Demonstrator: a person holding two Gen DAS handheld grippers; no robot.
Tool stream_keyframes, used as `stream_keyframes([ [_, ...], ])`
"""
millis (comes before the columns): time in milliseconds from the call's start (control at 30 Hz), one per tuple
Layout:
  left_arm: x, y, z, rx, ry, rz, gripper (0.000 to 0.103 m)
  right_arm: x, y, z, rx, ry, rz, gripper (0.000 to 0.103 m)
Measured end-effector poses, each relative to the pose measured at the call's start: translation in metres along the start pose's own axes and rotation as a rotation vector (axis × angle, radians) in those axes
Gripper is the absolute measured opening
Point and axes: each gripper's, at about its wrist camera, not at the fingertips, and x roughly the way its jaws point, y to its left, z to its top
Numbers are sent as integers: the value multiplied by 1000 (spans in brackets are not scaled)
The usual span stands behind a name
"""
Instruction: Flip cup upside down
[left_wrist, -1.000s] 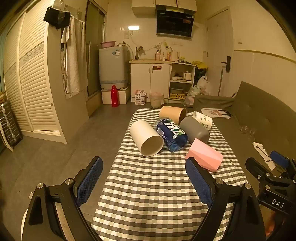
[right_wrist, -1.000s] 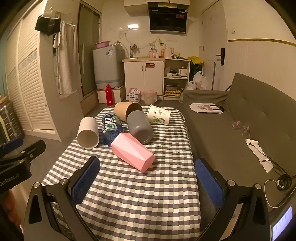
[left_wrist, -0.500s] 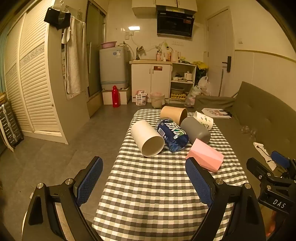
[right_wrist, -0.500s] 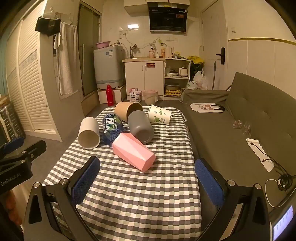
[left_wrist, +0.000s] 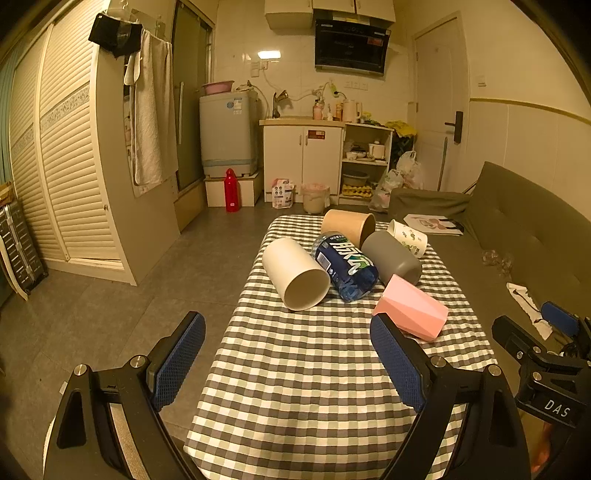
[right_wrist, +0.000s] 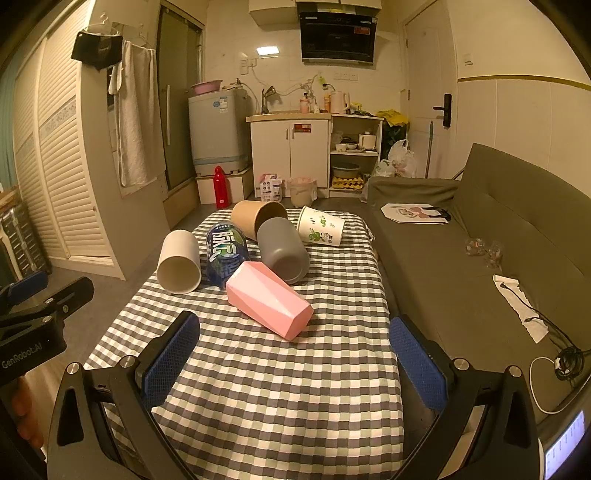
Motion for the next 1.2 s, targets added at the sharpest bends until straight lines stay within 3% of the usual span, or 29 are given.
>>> stream_keyframes([
  [1200, 1, 1, 0, -1, 5, 0, 93, 3, 4, -3, -1, 9, 5, 103],
])
